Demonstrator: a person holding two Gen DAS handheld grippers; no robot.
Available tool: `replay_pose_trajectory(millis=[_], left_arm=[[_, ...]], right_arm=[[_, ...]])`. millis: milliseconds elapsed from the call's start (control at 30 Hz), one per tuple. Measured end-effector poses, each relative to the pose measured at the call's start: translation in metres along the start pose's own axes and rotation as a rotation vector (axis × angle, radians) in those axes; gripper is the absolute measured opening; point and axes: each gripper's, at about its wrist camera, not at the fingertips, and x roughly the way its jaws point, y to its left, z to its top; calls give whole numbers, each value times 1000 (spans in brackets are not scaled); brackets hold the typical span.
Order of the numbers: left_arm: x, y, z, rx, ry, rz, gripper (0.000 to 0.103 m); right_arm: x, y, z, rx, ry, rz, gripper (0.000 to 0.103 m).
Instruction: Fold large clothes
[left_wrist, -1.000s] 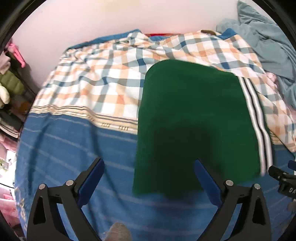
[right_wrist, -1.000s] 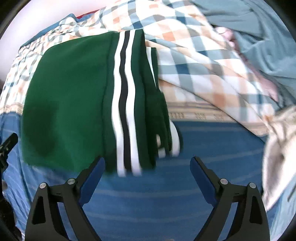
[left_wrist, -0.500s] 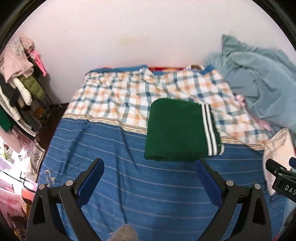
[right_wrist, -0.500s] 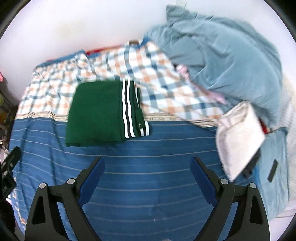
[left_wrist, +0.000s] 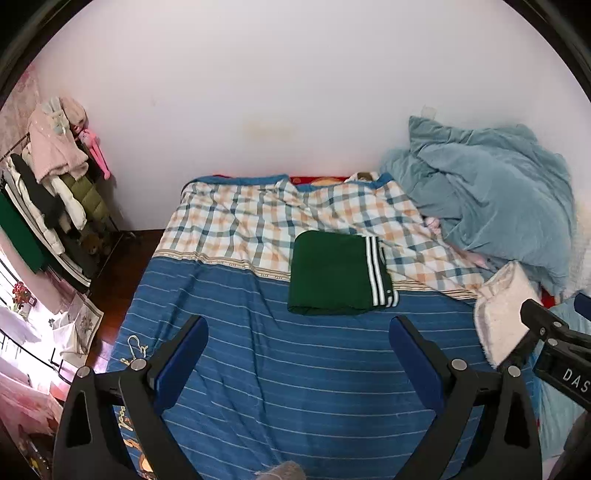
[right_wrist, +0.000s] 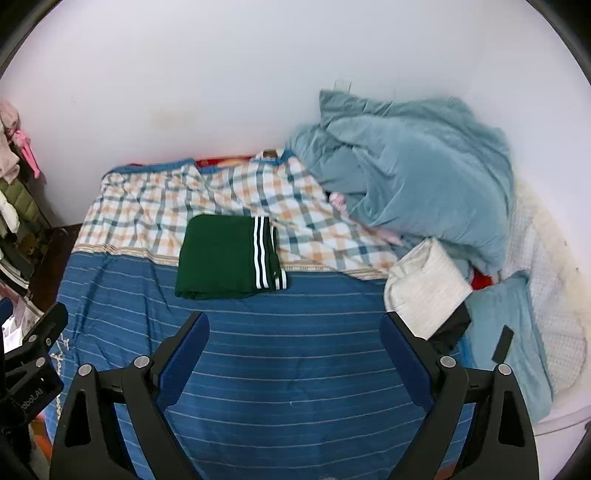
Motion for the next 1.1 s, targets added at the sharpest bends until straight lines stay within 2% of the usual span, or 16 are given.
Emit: replay_pose_trajectory(millis=[200,400,667,1100], left_arm=[[-39,1,-6,-15,-33,-7,100],[-65,-3,-11,-26,-63,-12,100],[-87,-6,-18,-23,-96,-17,100],[-95,-10,-27,-21,-99,-1,102]], right_arm=[[-60,-21,-11,1,-49,13,95],[-100,-33,-22,5,-85,17,95],[-121,-50,-31,3,-114,15,95],[-125,-58,-39,-8,-117,19,99]])
